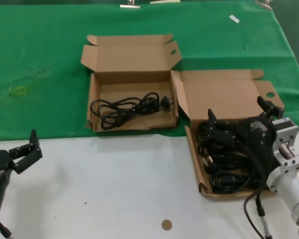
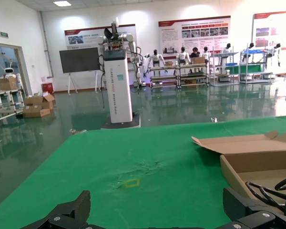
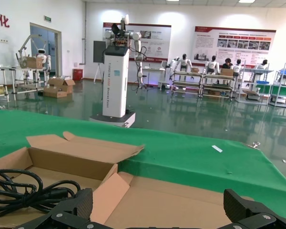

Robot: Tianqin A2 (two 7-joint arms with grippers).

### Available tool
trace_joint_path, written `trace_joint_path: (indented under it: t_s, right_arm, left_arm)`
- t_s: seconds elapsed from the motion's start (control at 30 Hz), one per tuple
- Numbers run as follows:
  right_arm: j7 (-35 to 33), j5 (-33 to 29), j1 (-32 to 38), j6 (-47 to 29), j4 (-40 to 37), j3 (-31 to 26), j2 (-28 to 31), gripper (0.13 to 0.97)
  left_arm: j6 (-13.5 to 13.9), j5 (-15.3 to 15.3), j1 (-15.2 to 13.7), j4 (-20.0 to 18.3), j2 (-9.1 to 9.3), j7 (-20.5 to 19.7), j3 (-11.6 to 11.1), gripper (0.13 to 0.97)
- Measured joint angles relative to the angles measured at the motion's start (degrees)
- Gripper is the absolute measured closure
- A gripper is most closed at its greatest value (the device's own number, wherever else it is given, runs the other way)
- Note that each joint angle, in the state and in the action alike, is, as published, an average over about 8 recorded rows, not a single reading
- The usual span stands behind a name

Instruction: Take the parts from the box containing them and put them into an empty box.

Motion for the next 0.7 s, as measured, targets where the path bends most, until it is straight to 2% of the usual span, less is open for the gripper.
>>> trace_joint_path:
  t_s: [0.7]
  right_arm:
    - [0.00, 0.00, 0.00, 0.00, 0.00, 0.00, 0.00, 0.129]
  left_arm:
    - [0.00, 0.00, 0.00, 0.00, 0.00, 0.00, 0.00, 0.132]
